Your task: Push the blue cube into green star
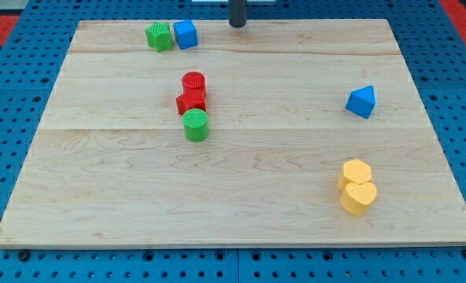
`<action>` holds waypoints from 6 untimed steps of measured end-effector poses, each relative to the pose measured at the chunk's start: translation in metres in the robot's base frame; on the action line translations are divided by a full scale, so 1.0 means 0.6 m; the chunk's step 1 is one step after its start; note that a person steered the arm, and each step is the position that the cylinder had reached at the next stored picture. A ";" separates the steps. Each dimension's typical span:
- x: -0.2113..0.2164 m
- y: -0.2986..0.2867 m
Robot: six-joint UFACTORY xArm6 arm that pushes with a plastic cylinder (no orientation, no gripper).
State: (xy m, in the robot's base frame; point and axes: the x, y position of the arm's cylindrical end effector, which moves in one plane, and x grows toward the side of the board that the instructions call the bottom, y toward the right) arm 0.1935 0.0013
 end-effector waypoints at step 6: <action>-0.001 -0.120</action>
